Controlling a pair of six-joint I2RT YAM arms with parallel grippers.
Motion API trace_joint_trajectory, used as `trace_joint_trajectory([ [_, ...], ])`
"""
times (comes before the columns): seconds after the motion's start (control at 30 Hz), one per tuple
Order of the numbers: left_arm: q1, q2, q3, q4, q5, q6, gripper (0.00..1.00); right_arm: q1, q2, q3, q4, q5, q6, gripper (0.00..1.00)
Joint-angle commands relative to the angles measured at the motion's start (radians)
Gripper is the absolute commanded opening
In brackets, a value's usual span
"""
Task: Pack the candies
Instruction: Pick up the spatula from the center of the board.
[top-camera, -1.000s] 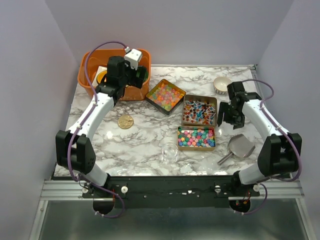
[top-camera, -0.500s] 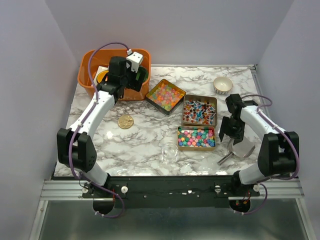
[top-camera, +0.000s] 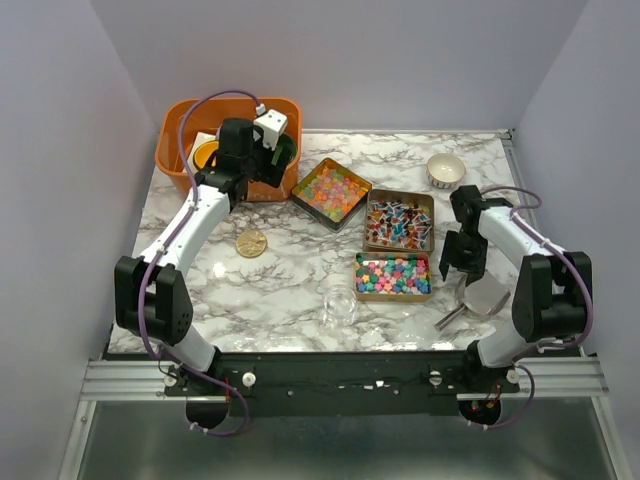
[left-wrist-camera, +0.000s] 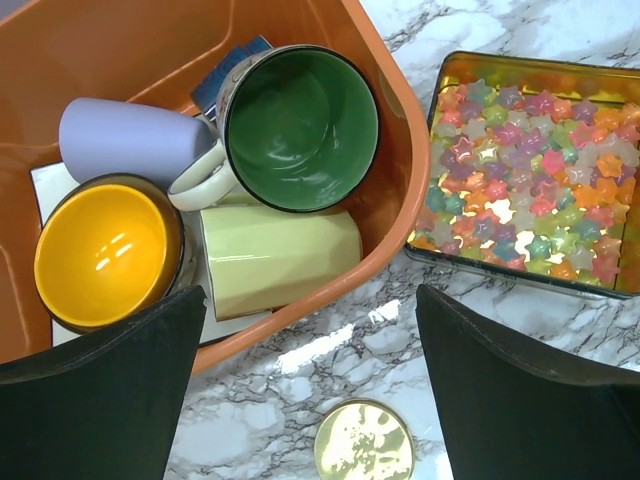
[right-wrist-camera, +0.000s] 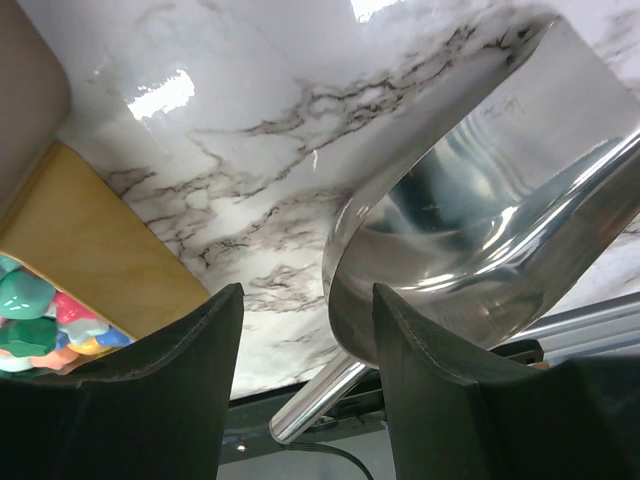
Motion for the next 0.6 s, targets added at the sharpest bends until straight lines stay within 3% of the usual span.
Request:
trace_joint_trajectory([
  [0.0, 0.004, -0.030, -0.024, 0.029, 0.012, -0.003, 0.98, -0.006, 0.003, 0.031, 0.033, 0.040, -0.017, 0.62],
  [0.33, 0.004, -0.049, -0.054, 0.043, 0.050, -0.011, 0.98, -0.006, 0.030, -0.002, 0.048, 0.021, -0.022, 0.54],
  [0.57, 0.004, -0.032, -0.029, 0.032, 0.107, 0.006, 0.97, -0.006, 0.084, -0.007, 0.039, 0.037, -0.031, 0.42],
])
